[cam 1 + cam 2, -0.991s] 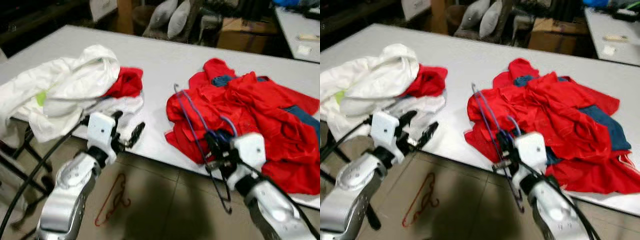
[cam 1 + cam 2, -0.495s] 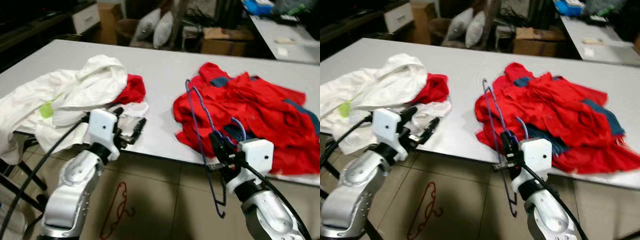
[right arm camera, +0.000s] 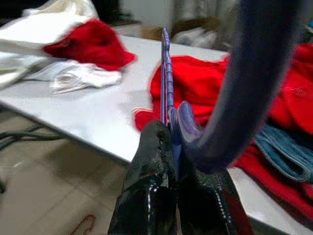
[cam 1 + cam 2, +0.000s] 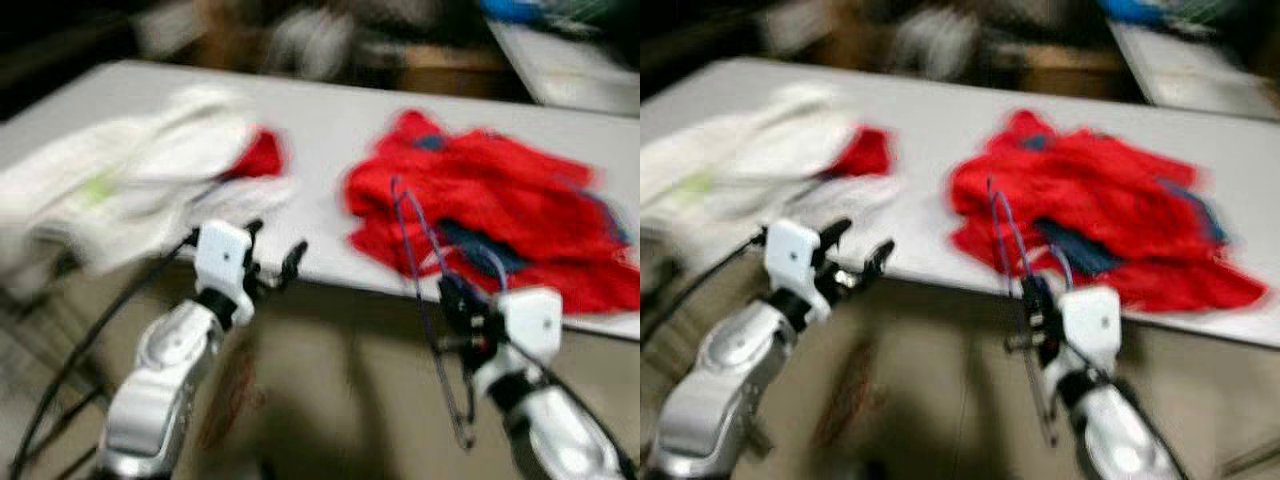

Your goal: Hang hanger

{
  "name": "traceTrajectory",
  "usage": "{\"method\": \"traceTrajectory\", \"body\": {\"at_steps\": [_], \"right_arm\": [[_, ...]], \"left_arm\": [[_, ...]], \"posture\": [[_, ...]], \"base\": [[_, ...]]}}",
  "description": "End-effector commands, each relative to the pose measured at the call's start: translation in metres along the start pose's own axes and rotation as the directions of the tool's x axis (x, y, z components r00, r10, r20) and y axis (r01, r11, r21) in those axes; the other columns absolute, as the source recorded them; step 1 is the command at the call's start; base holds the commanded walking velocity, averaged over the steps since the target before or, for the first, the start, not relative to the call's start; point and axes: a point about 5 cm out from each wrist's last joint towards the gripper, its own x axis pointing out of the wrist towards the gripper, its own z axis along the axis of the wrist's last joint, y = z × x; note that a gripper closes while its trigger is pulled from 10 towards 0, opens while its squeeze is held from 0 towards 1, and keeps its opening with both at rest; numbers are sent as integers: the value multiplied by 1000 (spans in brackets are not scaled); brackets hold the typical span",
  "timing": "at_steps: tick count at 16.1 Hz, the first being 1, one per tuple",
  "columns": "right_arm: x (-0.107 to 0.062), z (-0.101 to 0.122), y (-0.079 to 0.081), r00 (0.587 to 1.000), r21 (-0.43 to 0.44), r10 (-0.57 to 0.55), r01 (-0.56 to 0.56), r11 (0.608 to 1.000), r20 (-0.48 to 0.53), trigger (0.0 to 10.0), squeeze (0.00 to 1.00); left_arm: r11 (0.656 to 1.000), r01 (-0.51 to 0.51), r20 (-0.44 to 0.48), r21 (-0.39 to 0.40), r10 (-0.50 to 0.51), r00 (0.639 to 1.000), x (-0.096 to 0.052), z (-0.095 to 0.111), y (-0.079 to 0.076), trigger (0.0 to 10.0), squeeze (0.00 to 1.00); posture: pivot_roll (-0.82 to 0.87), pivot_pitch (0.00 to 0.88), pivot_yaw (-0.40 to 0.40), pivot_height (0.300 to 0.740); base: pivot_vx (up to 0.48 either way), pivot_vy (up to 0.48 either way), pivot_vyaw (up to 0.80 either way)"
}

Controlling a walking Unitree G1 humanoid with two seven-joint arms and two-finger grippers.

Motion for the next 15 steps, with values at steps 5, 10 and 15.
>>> {"method": "traceTrajectory", "body": {"at_steps": [5, 10, 15], "right_arm": [[-8, -12, -8, 998, -5, 8, -8, 1000, -67, 10000, 0], [-8, -15, -3, 996, 5, 42, -42, 999, -85, 10000, 0], [13, -5, -17, 970, -120, 232, -239, 964, -72, 10000, 0]], "left_arm": [[1000, -10, -27, 27, 10, 1000, 2, 0, 5, 10000, 0], [997, -6, -32, 71, 8, 999, 1, -2, 5, 10000, 0], [986, 165, 18, 13, -166, 986, 23, 7, -6, 10000, 1000]], "posture": [[-69, 97, 32, 740], [-69, 69, 23, 740], [-84, 21, 59, 740]], "base": [[0, 384, -521], [0, -384, -160], [0, 0, 0]]}}
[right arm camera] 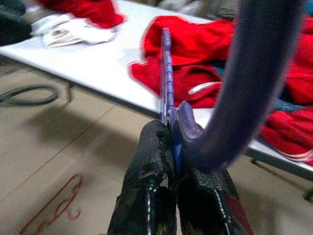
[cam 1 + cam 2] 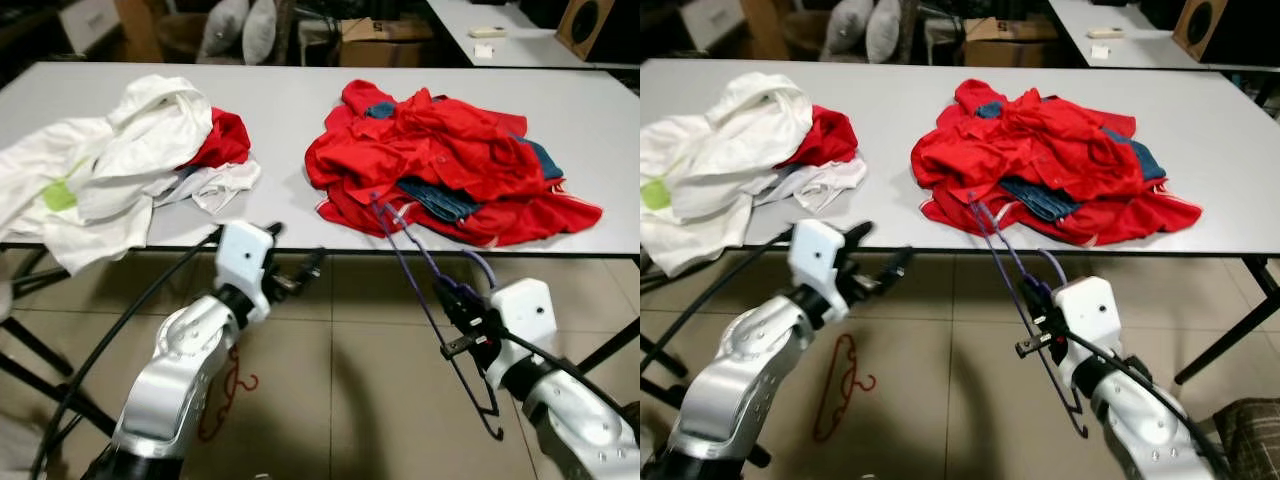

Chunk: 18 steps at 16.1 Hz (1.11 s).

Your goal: Hang hanger

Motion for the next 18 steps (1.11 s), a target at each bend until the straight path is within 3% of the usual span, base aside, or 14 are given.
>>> {"method": "traceTrajectory", "body": {"at_steps": [1, 3, 5, 7, 9, 10, 12, 13, 14, 16, 18], "right_arm": [[3, 3, 0, 997, -27, 81, -80, 996, 12, 10000, 0], [9, 9, -5, 983, -61, 181, -180, 982, 8, 10000, 0], [15, 22, -15, 954, -128, 299, -292, 948, 36, 10000, 0], [19, 31, -21, 901, -199, 434, -422, 884, 17, 10000, 0], [22, 35, -27, 873, -243, 487, -475, 846, -10, 10000, 0], [25, 42, -31, 851, -288, 524, -509, 811, -27, 10000, 0], [31, 48, -34, 815, -359, 575, -560, 747, -74, 10000, 0], [34, 50, -35, 800, -395, 592, -578, 714, -100, 10000, 0], [36, 51, -34, 793, -425, 599, -584, 692, -114, 10000, 0], [43, 56, -31, 774, -508, 617, -592, 625, -143, 10000, 0], [47, 61, -30, 773, -575, 614, -577, 580, -156, 10000, 0]], "left_arm": [[999, 46, 24, 29, -47, 999, 3, 6, 3, 10000, 1000], [986, 131, 32, 99, -135, 990, 8, 14, 7, 10000, 1000], [948, 277, 42, 155, -287, 957, 13, 28, 8, 10000, 1000], [878, 431, 46, 209, -449, 892, 18, 48, 12, 10000, 1000], [814, 523, 9, 254, -542, 840, 19, 59, 14, 10000, 1000], [754, 593, -53, 283, -605, 795, 21, 65, 15, 10000, 1000], [676, 691, -119, 257, -687, 717, 25, 73, 14, 10000, 1000], [647, 723, -153, 242, -711, 687, 27, 73, 12, 10000, 937], [638, 732, -164, 241, -716, 678, 30, 71, 10, 10000, 0], [584, 749, -239, 314, -714, 658, 36, 62, 7, 10000, 0], [566, 746, -274, 351, -700, 659, 40, 60, 6, 10000, 0]], "posture": [[-84, 19, 68, 740], [-70, 16, 84, 740], [-38, 9, 72, 740], [-20, 10, 57, 740], [-17, 8, 52, 740], [-13, 3, 46, 740], [-10, 0, 40, 740], [-6, 0, 38, 740], [-4, 0, 40, 740], [-1, 0, 49, 740], [2, 0, 56, 740]], "base": [[0, 0, 0], [0, 0, 0], [0, 0, 0], [0, 0, 0], [0, 0, 0], [0, 0, 0], [0, 0, 0], [0, 0, 0], [0, 0, 0], [0, 0, 0], [0, 0, 0]]}}
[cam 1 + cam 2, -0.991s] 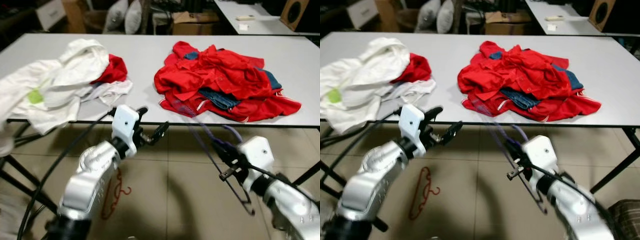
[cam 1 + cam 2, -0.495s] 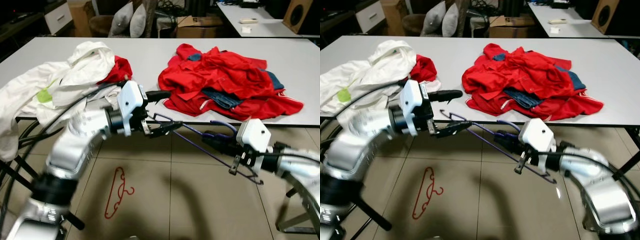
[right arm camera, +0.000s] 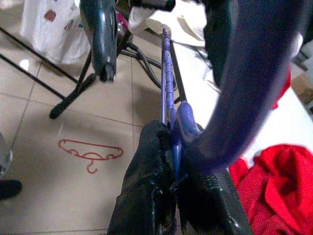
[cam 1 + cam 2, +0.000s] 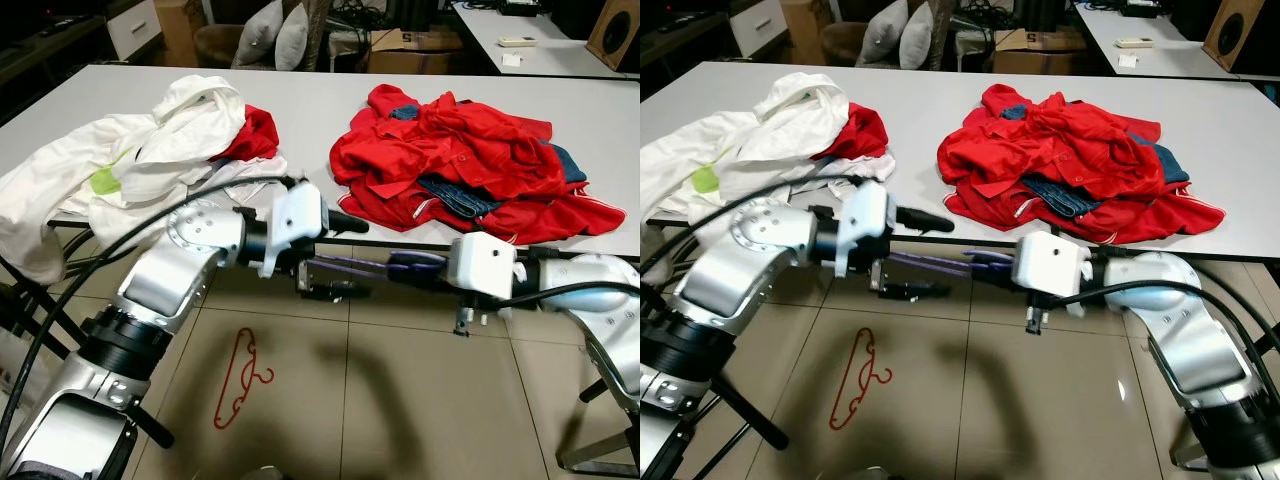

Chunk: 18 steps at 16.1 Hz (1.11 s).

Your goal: Hang hanger

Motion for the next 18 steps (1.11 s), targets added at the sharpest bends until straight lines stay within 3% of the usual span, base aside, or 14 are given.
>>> {"method": "traceTrajectory", "body": {"at_steps": [1, 3, 4, 6, 10, 18], "right_arm": [[2, 2, -2, 1000, -47, 6, -7, 999, -12, 10000, 0], [4, 4, -5, 1000, -76, -8, 7, 997, -13, 10000, 0], [6, 6, -8, 1000, -114, -16, 14, 993, -19, 10000, 0], [3, 6, -10, 999, -153, -18, 12, 988, -41, 10000, 0], [0, 10, -16, 998, -195, -33, 22, 981, -52, 10000, 0], [6, 11, -16, 1000, -195, -11, 5, 981, -29, 10000, 0]], "left_arm": [[998, 4, -35, 64, -2, 999, 0, 6, 5, 6078, 0], [997, 1, -51, 77, 2, 999, 0, 5, 5, 4667, 0], [993, -7, -60, 114, 14, 998, 2, 5, 7, 4667, 0], [991, -33, -63, 132, 41, 997, 3, 7, 12, 0, 0], [980, -76, -76, 186, 92, 993, 9, 11, 21, 0, 0], [980, -48, -130, 192, 74, 989, 12, 4, 17, 0, 0]], "posture": [[2, 0, 63, 740], [-3, 0, 72, 740], [-14, 0, 81, 740], [-24, 0, 88, 740], [-35, 0, 85, 740], [-17, 0, 63, 740]], "base": [[0, 0, 0], [0, 0, 0], [0, 0, 0], [0, 0, 0], [0, 0, 0], [0, 0, 0]]}}
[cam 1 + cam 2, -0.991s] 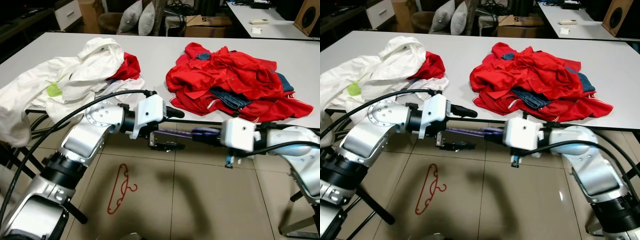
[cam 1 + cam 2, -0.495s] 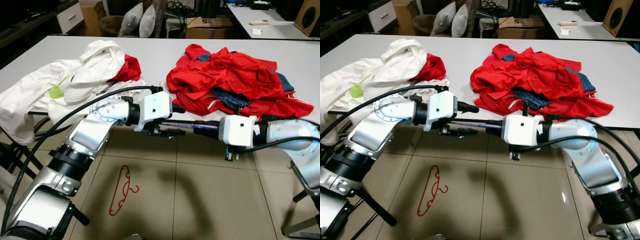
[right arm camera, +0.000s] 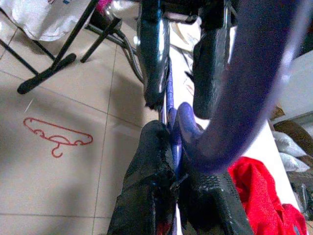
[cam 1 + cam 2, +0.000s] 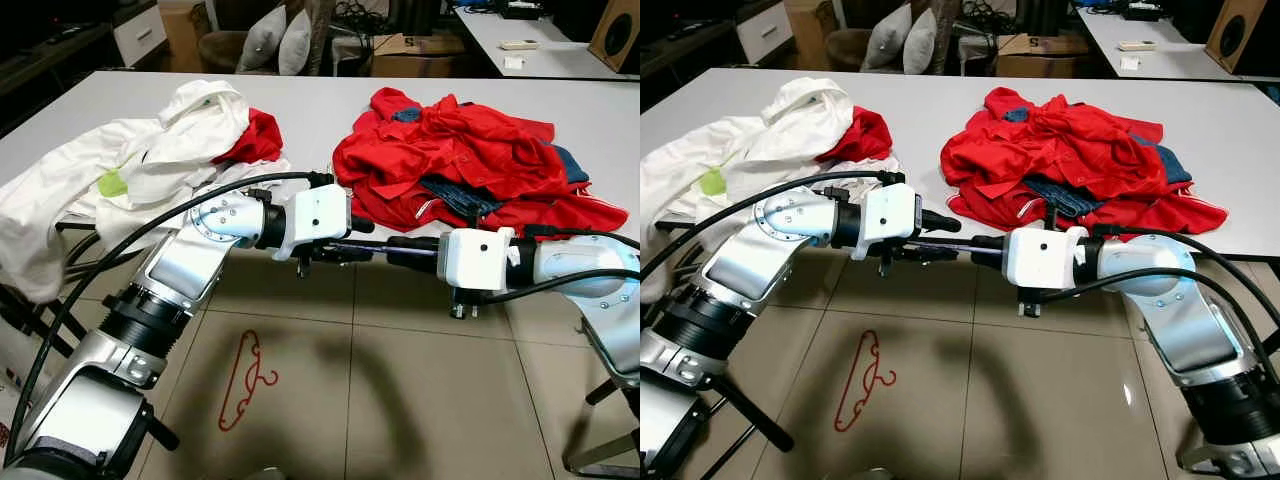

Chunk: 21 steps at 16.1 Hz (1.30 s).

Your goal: Hang hanger

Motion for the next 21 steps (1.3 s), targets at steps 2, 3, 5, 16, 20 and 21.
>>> {"method": "traceTrajectory", "body": {"at_steps": [2, 3, 5, 16, 20, 21], "right_arm": [[4, 4, -1, 1000, -19, 22, -22, 1000, 17, 10000, 0], [5, 5, 0, 999, -20, 24, -24, 1000, 23, 10000, 0], [6, 7, 0, 999, -18, 28, -28, 999, 32, 10000, 0], [10, 6, -1, 996, 45, 66, -69, 997, 59, 10000, 1000], [-8, 10, -9, 996, 74, 27, -34, 997, 89, 10000, 1000], [-13, 11, -9, 995, 84, 26, -34, 996, 94, 10000, 1000]], "left_arm": [[1000, -3, -41, -7, 3, 999, 1, -6, -2, 0, 0], [1000, -5, -39, -9, 5, 999, 0, -6, -2, 0, 0], [1000, 1, -41, -10, -2, 999, 0, -6, -4, 0, 0], [999, 16, -3, -39, -16, 1000, -3, -2, -7, 0, 0], [998, 9, -21, -64, -10, 1000, -10, -10, -6, 0, 0], [998, 4, -26, -70, -6, 1000, -11, -11, -5, 0, 0]], "posture": [[-15, 0, 63, 740], [-12, 0, 58, 740], [-10, 0, 56, 740], [10, 0, 42, 740], [11, 0, 45, 740], [11, 0, 46, 740]], "base": [[0, 0, 0], [0, 0, 0], [0, 0, 0], [0, 0, 0], [0, 0, 0], [0, 0, 0]]}}
